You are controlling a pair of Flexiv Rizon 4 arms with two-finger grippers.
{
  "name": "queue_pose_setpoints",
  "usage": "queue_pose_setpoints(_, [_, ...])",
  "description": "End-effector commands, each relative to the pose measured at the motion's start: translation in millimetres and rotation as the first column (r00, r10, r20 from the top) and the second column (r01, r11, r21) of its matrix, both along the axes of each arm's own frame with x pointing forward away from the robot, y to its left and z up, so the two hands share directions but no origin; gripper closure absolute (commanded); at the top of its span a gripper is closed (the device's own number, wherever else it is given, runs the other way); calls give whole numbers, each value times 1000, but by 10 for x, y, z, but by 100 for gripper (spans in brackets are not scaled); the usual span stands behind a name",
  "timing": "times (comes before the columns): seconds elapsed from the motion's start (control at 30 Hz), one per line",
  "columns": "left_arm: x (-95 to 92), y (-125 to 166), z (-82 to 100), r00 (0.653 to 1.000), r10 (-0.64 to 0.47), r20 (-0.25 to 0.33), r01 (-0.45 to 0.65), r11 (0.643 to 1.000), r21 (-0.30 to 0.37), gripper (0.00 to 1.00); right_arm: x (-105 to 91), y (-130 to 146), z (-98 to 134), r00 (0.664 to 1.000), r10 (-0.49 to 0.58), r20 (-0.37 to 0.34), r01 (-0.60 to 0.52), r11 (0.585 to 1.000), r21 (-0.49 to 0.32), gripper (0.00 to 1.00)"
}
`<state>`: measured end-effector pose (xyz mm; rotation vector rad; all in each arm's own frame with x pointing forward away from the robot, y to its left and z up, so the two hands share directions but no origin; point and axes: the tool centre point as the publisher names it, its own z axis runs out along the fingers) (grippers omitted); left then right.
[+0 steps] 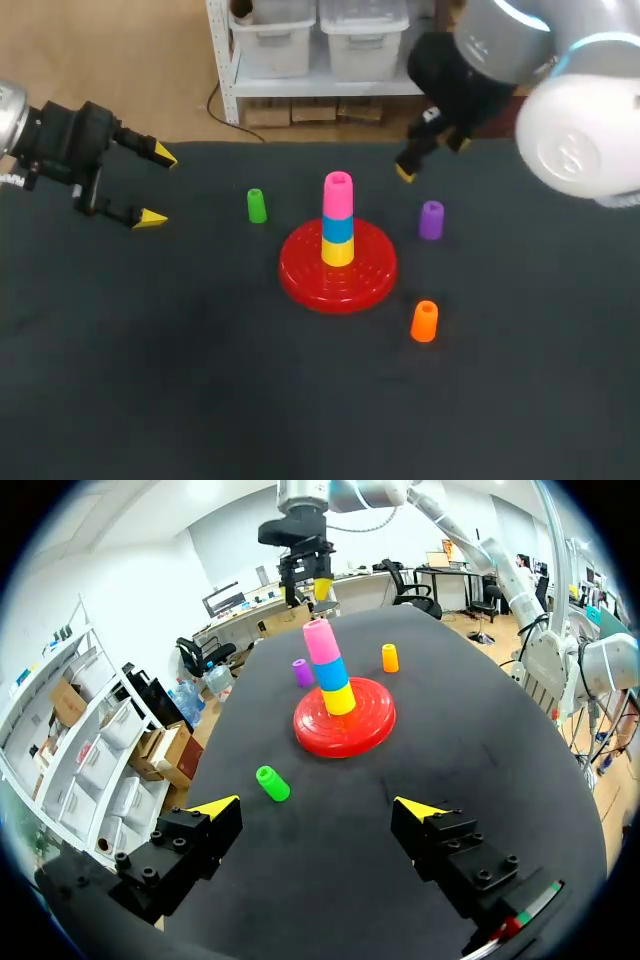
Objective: Pick up and stack the cylinders on the red base in this order: pink,purple,orange,green
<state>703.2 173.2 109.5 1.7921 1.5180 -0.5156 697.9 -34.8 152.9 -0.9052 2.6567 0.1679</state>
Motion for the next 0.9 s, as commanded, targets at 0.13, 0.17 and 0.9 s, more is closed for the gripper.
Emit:
queue_pose_setpoints(0.13, [-16,7,-8,1000,1,6,-1,1000,-3,0,351,-240,-316,995,-105,-4,105,995,-1,0])
queue_pose_setpoints(0.17, [-16,7,-8,1000,1,6,-1,1000,-3,0,406,-272,-361,992,-126,-14,126,992,11,0])
queue_pose_setpoints(0.9, [-16,7,-8,1000,1,6,-1,1000,-3,0,618,-440,-1005,954,-261,-150,251,965,-79,0])
